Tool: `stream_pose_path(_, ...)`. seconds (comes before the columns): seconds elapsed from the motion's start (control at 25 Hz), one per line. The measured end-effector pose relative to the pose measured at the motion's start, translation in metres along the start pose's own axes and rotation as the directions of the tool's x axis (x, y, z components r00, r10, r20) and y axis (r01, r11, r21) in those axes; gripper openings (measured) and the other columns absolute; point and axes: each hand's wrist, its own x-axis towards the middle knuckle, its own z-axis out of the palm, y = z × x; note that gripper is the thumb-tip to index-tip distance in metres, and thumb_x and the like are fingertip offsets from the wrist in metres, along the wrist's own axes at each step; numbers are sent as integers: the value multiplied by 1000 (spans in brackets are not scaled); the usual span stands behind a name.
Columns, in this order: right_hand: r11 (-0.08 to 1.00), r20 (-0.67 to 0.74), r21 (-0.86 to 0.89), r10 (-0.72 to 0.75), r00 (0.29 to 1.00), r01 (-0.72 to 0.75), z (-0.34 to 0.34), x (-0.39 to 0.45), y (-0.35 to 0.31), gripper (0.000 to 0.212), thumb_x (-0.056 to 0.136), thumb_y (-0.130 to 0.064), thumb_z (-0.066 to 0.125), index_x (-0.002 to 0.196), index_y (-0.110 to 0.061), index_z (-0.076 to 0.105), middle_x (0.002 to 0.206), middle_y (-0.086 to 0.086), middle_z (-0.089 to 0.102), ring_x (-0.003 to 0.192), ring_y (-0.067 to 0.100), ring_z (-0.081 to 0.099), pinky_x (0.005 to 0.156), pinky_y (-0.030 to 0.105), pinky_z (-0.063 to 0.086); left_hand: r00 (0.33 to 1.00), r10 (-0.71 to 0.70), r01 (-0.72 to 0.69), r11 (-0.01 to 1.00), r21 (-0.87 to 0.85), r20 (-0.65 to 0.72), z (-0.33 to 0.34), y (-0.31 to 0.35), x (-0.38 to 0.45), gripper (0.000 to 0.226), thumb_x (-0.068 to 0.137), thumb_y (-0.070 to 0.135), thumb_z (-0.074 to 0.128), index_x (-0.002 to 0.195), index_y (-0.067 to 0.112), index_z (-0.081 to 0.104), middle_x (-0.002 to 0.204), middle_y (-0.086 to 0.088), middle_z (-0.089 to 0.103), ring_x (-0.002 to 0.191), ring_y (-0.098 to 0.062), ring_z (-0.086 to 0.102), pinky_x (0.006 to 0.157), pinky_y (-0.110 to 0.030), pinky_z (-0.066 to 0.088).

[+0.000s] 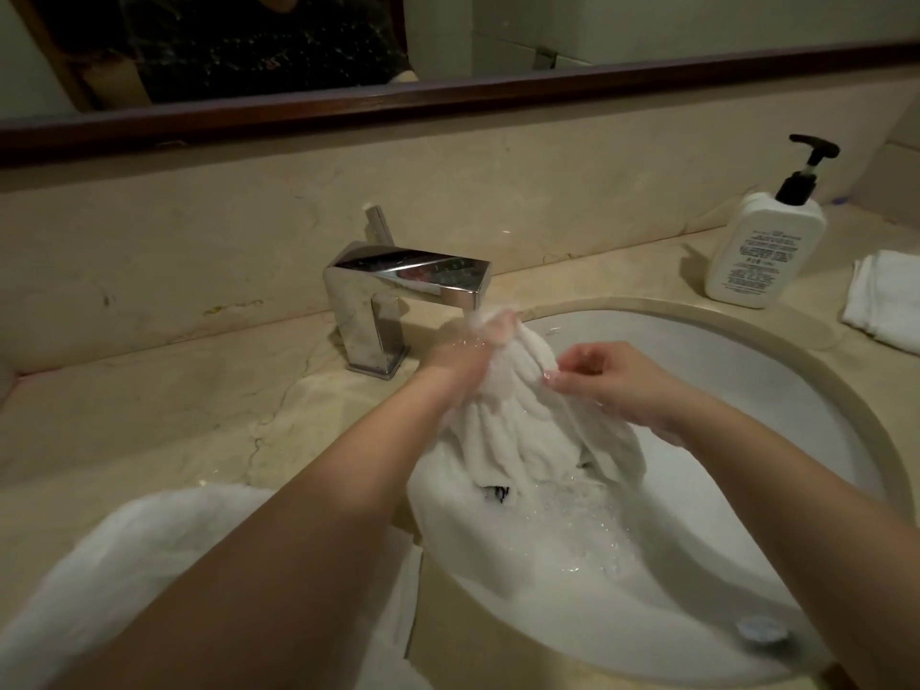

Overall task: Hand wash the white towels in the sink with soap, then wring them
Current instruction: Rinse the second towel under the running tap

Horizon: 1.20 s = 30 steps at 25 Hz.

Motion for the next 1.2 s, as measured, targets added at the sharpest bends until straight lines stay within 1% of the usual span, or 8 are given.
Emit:
stream_pose_path(0.12, 995, -12, -96, 20, 1000, -21, -3, -2, 12, 13, 96, -17, 66, 95, -6, 73, 91, 14, 74, 81, 19, 66, 79, 32, 52, 1000, 16, -15, 997, 72, -1, 0, -5, 6, 49, 98, 60, 51, 127, 20, 51, 121, 1, 56, 113, -23, 55, 102, -35, 43)
stream_pose_path(0.4, 849, -7, 524, 86, 996, -70, 1, -4, -17, 31, 98, -14, 43, 102, 0, 71, 97, 19, 74, 86, 29, 68, 84, 41, 54, 947, 140, -190, 970, 154, 289, -6, -2, -8, 57, 94, 72, 43, 139, 40, 57, 133, 19, 51, 125, -11, 50, 114, -36, 35)
stream_pose_path(0.52, 888, 64, 453, 60, 996, -83, 1, -1, -23, 29, 100, -26, 53, 108, -4, 70, 102, 15, 76, 92, 25, 73, 86, 39, 56, 940, 129, -212, 946, 245, 317, -8, -5, -7, 59, 86, 76, 55, 130, 37, 62, 133, 4, 63, 123, -24, 59, 108, -45, 46)
stream_pose_path(0.68, 988, 55, 154, 19, 998, -27, 4, -1, -7, 31, 95, -37, 65, 103, -9, 75, 100, 10, 77, 91, 24, 74, 83, 32, 57, 994, -31, 57, 967, -248, 107, -4, -9, 2, 79, 62, 72, 82, 122, 23, 68, 121, -9, 72, 108, -30, 70, 99, -50, 55)
stream_pose_path(0.8, 990, 6, 138, 29, 1000, -29, 12, -3, -2, 25, 102, -29, 56, 99, -13, 74, 94, 6, 77, 83, 20, 72, 70, 22, 55, 998, -55, 57, 997, -46, 43, -6, -10, 11, 62, 76, 65, 69, 115, 17, 66, 111, -8, 72, 98, -28, 70, 91, -42, 57)
stream_pose_path(0.96, 915, -26, 401, 52, 998, -38, 15, 1, -13, 29, 102, -23, 50, 112, -3, 71, 106, 20, 73, 92, 30, 70, 83, 41, 55, 983, -60, 27, 981, 190, 172, -8, -9, 9, 55, 78, 74, 59, 99, 25, 71, 95, 0, 72, 88, -20, 67, 88, -35, 52)
stream_pose_path(1.08, 896, 18, 441, 40, 999, -44, 17, 3, -22, 30, 102, -25, 50, 105, -5, 73, 97, 12, 77, 91, 29, 74, 83, 39, 58, 956, -19, 3, 998, 57, 292, -9, -13, 8, 78, 54, 81, 73, 111, 27, 76, 107, 2, 78, 102, -22, 73, 99, -42, 54)
stream_pose_path(1.2, 972, -56, 232, -13, 998, 26, 25, 5, -28, 40, 101, -38, 56, 80, -5, 64, 71, -1, 68, 66, 20, 64, 60, 22, 49, 960, -140, 203, 944, -259, 244, -10, -16, 14, 58, 76, 56, 78, 114, 13, 73, 114, -10, 76, 108, -35, 71, 103, -51, 52)
